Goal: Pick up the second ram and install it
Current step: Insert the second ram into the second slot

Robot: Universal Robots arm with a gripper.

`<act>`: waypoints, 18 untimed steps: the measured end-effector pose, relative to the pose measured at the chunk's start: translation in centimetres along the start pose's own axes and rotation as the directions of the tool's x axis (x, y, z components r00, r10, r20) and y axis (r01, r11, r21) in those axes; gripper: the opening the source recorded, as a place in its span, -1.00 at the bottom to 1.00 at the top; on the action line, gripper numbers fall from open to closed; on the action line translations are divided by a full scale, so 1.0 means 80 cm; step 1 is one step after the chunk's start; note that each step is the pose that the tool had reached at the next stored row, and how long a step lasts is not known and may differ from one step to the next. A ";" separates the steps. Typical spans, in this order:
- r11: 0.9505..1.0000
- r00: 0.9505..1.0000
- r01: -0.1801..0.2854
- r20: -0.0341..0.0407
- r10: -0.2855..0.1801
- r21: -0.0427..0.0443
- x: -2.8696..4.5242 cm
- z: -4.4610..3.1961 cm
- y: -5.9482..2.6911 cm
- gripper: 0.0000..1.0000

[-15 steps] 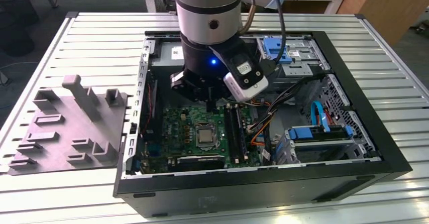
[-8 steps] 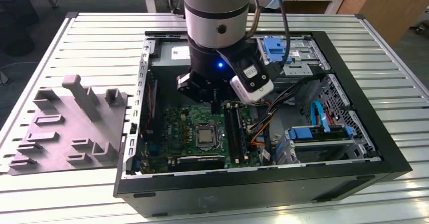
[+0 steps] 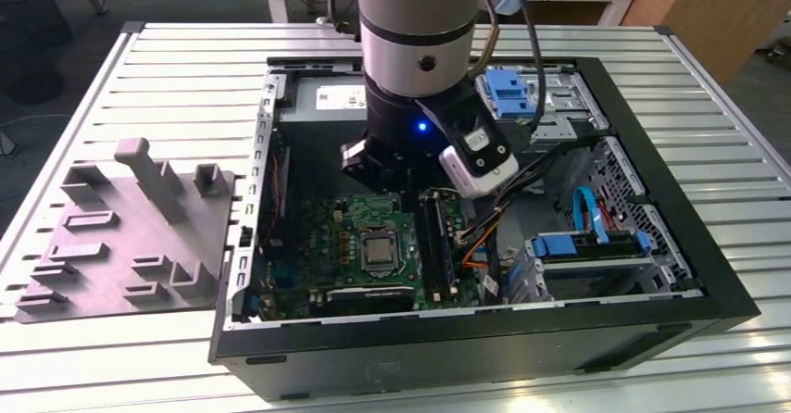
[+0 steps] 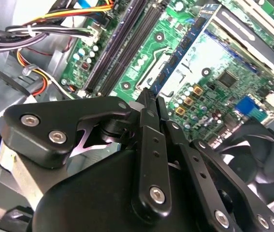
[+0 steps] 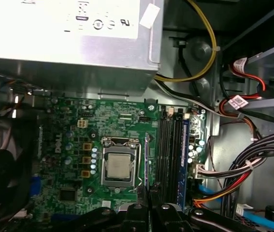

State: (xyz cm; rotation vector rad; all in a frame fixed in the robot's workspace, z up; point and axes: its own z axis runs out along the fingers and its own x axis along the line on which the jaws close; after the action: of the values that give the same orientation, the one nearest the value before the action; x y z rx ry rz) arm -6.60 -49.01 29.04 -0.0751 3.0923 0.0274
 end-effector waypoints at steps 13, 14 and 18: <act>1.000 1.000 -0.007 0.001 0.007 -0.015 -0.0217 0.0158 -0.001 -0.73; 1.000 1.000 -0.007 0.001 0.007 -0.017 -0.0228 0.0170 -0.001 -0.73; 1.000 1.000 -0.008 0.001 0.008 -0.026 -0.0258 0.0212 -0.001 -0.73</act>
State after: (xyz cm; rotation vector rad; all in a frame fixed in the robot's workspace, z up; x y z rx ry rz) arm -4.46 -49.00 27.45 -0.0643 3.0914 0.0680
